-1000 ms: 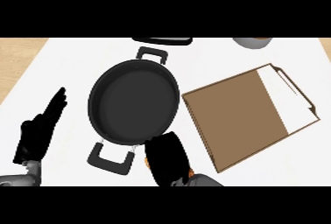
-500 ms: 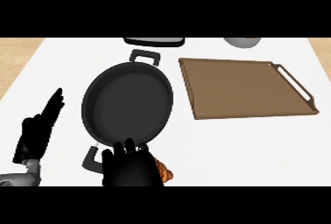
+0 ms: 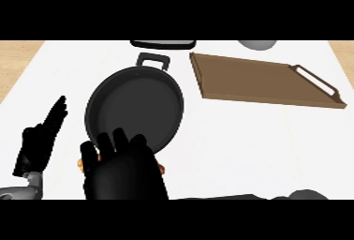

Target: Pick the croissant from the tray and place it in the pot

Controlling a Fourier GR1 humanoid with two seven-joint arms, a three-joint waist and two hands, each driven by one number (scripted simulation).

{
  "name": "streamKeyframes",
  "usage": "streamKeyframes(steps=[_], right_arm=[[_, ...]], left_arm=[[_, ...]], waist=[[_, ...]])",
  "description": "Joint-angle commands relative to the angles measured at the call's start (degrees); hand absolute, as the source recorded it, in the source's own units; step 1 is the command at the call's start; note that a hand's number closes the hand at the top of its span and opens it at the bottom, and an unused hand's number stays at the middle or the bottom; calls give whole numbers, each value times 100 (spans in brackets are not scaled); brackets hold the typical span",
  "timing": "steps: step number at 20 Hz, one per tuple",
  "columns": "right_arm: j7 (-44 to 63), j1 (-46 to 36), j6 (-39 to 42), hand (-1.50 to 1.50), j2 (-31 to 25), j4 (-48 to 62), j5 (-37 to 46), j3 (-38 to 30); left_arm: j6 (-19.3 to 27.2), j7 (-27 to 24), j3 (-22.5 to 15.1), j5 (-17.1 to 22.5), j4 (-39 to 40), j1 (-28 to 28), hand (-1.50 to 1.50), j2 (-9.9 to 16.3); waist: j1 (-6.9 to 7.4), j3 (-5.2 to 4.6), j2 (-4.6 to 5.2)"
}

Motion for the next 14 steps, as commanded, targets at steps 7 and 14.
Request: streamKeyframes(steps=[7, 14], right_arm=[[272, -1488, -1339, 150, 52, 1450, -954, -842], [-1051, -1992, -2171, 150, 53, 3461, -1533, -1239]], left_arm=[[47, -226, -42, -117, 45, 97, 0, -123], [-85, 211, 86, 23, -377, 89, 0, 12]], waist=[[-49, 0, 56], [-14, 7, 98]])
